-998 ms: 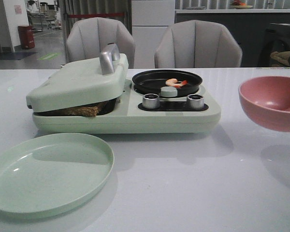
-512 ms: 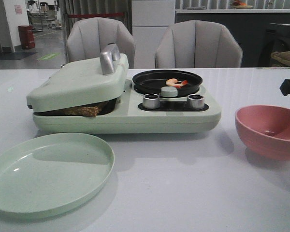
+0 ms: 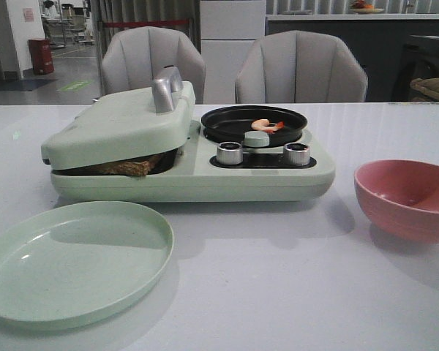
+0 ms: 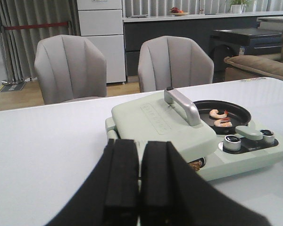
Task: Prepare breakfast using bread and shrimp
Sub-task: 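Open the right gripper and withdraw it from the bowl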
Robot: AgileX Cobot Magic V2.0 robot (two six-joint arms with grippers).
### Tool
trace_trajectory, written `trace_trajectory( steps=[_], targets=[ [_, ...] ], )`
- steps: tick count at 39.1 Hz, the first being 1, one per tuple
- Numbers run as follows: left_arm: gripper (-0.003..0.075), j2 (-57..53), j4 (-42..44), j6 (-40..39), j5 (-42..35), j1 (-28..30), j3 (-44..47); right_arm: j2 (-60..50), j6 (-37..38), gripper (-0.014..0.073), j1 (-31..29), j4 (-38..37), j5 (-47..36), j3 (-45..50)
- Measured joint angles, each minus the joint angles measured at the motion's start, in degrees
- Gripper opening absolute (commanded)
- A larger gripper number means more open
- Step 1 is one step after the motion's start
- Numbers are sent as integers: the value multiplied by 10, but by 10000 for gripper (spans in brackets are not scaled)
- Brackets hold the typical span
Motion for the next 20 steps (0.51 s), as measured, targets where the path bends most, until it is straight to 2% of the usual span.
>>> trace_trajectory(
  steps=[9, 20],
  targets=[
    [114, 0, 0, 0, 0, 0, 0, -135, -6, 445, 60, 0, -48, 28],
    [114, 0, 0, 0, 0, 0, 0, -291, -7, 445, 144, 5, -125, 132]
  ],
)
